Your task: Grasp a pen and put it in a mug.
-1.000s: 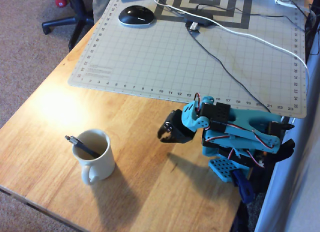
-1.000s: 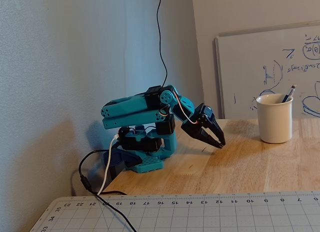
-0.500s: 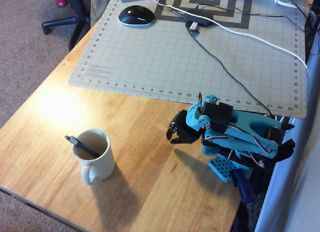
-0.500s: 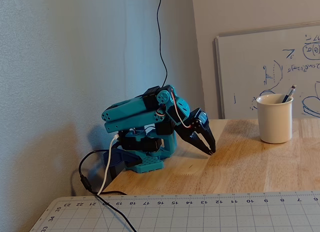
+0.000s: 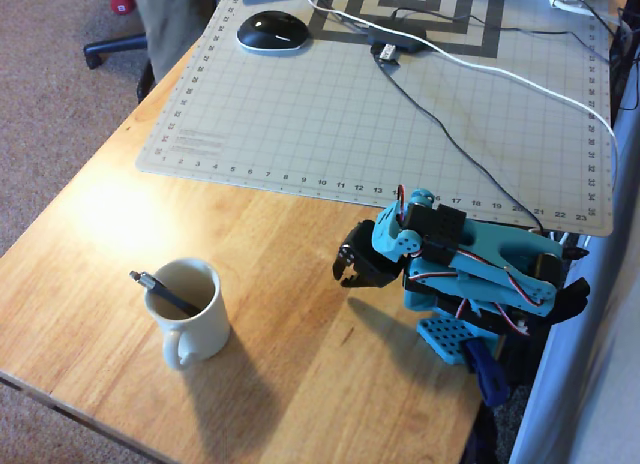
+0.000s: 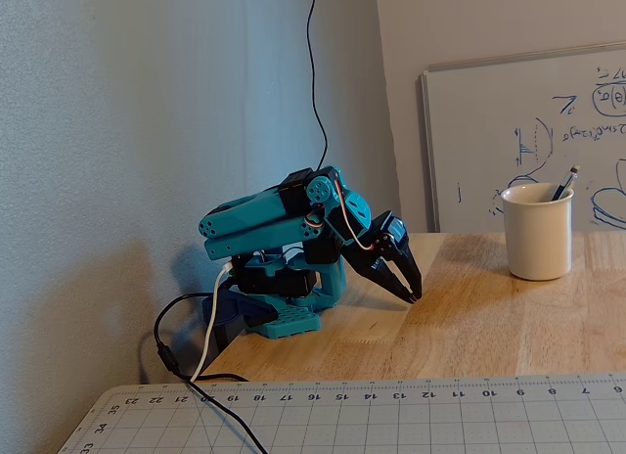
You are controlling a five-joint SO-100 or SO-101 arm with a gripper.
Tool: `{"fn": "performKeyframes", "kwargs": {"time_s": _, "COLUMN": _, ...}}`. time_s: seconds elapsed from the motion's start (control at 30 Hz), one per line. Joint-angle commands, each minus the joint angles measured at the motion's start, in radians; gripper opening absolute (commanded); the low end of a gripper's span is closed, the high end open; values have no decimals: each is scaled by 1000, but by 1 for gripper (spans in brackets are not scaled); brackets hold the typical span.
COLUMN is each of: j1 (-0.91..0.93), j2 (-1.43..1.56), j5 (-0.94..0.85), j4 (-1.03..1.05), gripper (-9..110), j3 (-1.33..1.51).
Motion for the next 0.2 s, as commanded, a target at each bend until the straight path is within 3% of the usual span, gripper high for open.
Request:
{"fn": "performKeyframes", "kwargs": {"time_s": 0.0, "j1": 8, "j2": 25, "j5": 5, "j4": 3, "gripper": 3, "j3": -18}}
{"fn": "performKeyframes", "kwargs": {"time_s": 0.17, "j1": 8, "j2": 25, "j5": 5, "j4": 3, "gripper": 3, "j3": -18}}
